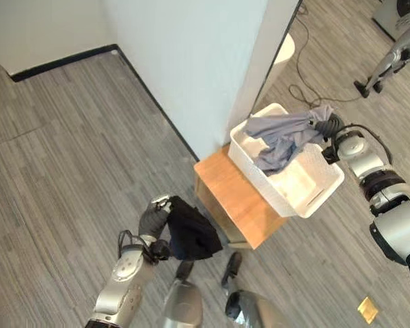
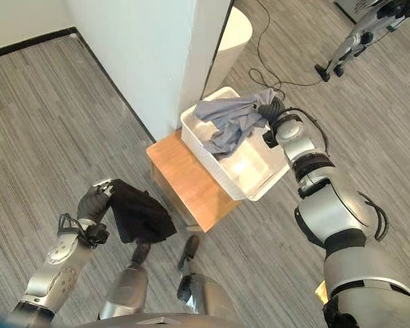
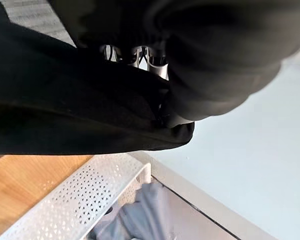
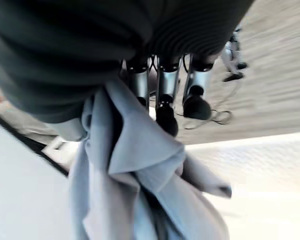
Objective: Pick up bed clothes into laundry basket.
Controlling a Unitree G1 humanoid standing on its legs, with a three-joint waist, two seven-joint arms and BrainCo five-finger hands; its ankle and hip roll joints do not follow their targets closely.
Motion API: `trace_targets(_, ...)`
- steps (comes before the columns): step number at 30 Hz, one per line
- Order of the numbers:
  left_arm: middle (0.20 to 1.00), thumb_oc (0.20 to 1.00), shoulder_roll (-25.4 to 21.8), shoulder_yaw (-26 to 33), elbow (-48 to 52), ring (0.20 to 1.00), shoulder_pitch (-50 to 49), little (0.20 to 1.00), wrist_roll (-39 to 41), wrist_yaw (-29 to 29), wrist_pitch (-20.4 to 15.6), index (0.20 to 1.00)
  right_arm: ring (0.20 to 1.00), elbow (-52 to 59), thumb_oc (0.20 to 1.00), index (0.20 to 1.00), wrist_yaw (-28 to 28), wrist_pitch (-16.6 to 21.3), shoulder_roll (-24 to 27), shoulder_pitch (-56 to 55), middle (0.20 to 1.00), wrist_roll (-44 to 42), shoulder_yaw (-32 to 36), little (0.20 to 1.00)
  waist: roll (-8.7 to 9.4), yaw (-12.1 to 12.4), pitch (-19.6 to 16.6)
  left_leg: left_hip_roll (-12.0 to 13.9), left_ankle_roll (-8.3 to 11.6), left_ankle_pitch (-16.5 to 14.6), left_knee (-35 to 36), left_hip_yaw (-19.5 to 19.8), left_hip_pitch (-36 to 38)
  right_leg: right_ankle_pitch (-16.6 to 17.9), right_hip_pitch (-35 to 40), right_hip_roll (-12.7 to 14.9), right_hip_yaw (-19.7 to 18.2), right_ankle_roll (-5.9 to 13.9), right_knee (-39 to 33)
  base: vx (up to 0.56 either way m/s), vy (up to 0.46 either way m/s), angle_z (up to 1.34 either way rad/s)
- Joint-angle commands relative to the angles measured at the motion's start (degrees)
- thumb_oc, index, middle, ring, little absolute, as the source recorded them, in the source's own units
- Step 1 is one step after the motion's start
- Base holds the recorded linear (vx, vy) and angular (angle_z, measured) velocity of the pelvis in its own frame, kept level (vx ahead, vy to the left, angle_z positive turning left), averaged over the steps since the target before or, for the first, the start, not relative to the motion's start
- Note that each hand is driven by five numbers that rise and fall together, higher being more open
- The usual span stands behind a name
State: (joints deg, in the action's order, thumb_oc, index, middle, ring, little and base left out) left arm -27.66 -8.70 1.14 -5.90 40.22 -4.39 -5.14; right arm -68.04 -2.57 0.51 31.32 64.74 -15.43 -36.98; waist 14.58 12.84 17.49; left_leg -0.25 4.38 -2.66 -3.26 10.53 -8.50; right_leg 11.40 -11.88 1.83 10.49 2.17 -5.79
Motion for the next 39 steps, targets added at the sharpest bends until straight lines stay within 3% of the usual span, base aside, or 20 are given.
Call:
trace_targets(1,0.2,0.2,-2.1,1.7,6.6,0.2,1.2,0.2,-0.3,-0.2,-4.5,0.2,0.2,-1.4,0.2,0.2,-2.5,0.9,2.4,6.2,0.2,3.5,-2.0,0.2,-2.17,0.6,0.5,1.1,-2.77,5.9,8.2,-2.0,0.0,-5.6,3.4,-0.1,0.4,3.72,0.8,0.0,0.0,0.0)
trace_targets(13,0.2,0.2,-1.4,2.3,6.8,0.2,0.9,0.2,0.0,-0.7,-4.9,0.2,0.2,-3.1,0.2,0.2,-2.3,0.8,0.5,4.3,0.2,5.1,-0.8,0.2,-2.31,0.3,0.2,0.9,-2.91,5.6,8.3,-2.7,0.3,-5.5,3.3,0.0,-0.1,3.77,0.8,0.0,0.003,-0.01)
trace_targets(14,0.2,0.2,-1.3,2.5,6.6,0.2,1.5,0.2,-0.5,-0.2,-4.8,0.2,1.0,-1.1,1.0,1.0,0.9,0.6,-0.1,2.1,1.0,5.5,-2.3,1.0,-2.09,0.0,0.1,1.0,-2.92,5.4,8.3,-3.2,0.6,-5.4,3.4,0.1,-0.4,3.85,0.8,0.0,0.0,0.0)
trace_targets(19,0.2,0.2,-1.4,3.8,6.3,0.2,2.0,0.2,-0.9,-0.5,-4.8,0.2,1.0,10.7,1.0,1.0,1.7,1.1,-0.1,-4.9,1.0,-1.8,1.1,1.0,-2.55,-1.0,-0.9,1.1,-2.9,4.9,8.3,-4.1,1.8,-5.6,4.0,0.1,-0.9,3.92,0.8,0.01,0.013,-0.14)
trace_targets(23,0.2,0.2,-1.8,5.0,6.8,0.2,1.3,0.2,-1.1,-0.4,-5.0,0.2,1.0,26.0,1.0,1.0,3.4,1.4,5.6,-13.4,1.0,-4.6,4.0,1.0,-3.56,-2.1,-2.3,1.1,-2.8,4.5,8.3,-4.7,3.0,-6.1,5.1,0.4,-1.1,4.05,0.8,0.02,0.021,-0.07)
trace_targets(33,0.2,0.2,-1.8,2.8,7.2,0.2,2.3,0.2,-1.9,1.0,-4.3,0.2,1.0,30.1,1.0,1.0,3.3,1.5,10.6,-20.4,1.0,-4.0,8.9,1.0,-5.74,-3.5,-5.1,0.8,-2.77,4.0,8.3,-5.1,4.8,-6.7,7.1,1.1,-1.0,4.28,0.8,0.02,0.002,-0.03)
trace_targets(37,0.2,0.2,-2.9,4.5,7.4,0.2,4.1,0.2,-3.3,0.8,-4.0,0.2,1.0,38.0,1.0,1.0,3.0,1.7,11.5,-23.9,1.0,-2.1,11.3,1.0,-6.94,-4.5,-6.4,0.8,-2.63,3.8,8.3,-5.4,5.5,-7.1,8.0,1.3,-1.2,4.36,0.8,0.01,0.003,0.0)
trace_targets(38,0.2,0.2,-5.7,6.5,7.4,0.2,7.6,0.2,-5.1,0.3,-4.3,0.2,1.0,43.7,1.0,1.0,3.4,2.6,11.0,-27.5,1.0,-4.0,14.5,1.0,-7.94,-5.3,-7.4,0.8,-2.55,3.6,8.3,-5.6,6.0,-7.3,8.6,1.5,-1.1,4.44,0.8,0.05,0.015,0.01)
trace_targets(39,0.2,0.2,-5.9,6.3,7.3,0.2,7.8,0.2,-5.1,0.2,-4.3,0.2,1.0,44.1,1.0,1.0,3.4,2.4,11.0,-28.0,1.0,-4.0,15.0,1.0,-7.84,-5.1,-7.3,0.8,-2.54,3.6,8.3,-5.5,6.1,-7.4,8.7,1.5,-1.0,4.44,0.8,0.05,0.008,-0.02)
